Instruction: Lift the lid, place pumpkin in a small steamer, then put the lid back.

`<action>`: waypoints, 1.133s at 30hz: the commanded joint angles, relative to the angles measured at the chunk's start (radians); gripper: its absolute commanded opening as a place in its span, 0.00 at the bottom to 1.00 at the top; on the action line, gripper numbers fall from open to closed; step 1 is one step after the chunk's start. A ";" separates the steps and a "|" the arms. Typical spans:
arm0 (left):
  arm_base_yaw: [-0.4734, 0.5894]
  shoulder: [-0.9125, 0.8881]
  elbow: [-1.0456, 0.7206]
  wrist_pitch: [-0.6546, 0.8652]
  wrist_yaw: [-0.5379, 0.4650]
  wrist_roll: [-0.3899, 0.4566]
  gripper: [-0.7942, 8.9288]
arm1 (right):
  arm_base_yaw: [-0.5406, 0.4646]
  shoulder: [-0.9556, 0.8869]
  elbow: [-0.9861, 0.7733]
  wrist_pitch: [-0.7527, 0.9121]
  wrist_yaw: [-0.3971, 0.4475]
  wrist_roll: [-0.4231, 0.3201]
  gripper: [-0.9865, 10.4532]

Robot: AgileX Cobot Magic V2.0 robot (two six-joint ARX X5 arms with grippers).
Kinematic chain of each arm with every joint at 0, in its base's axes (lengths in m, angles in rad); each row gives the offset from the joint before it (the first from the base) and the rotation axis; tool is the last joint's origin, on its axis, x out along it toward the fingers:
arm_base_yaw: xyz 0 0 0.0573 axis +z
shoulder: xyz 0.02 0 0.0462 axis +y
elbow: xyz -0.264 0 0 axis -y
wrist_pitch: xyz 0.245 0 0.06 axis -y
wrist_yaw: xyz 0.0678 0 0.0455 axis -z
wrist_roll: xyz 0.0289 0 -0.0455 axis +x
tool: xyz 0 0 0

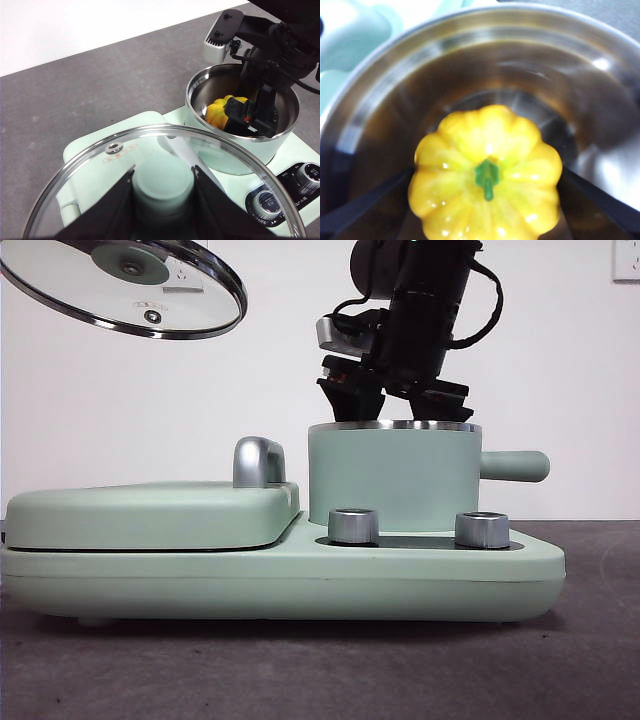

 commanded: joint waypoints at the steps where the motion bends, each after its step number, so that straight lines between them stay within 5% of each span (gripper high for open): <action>1: -0.005 0.002 0.018 0.029 0.001 0.010 0.09 | 0.005 0.032 0.027 0.009 -0.003 -0.012 0.42; 11: -0.006 0.002 0.018 0.029 0.001 0.009 0.09 | 0.006 0.031 0.027 0.008 -0.002 -0.016 0.55; 22: -0.006 0.002 0.018 0.029 0.001 0.006 0.09 | 0.005 -0.253 0.016 -0.020 0.007 0.016 0.44; 30: -0.006 0.003 0.018 0.029 0.002 0.006 0.09 | 0.006 -0.765 -0.551 0.253 0.008 0.052 0.44; 34: -0.006 0.005 0.018 0.029 0.002 0.006 0.09 | 0.005 -0.937 -0.656 0.295 0.011 0.091 0.44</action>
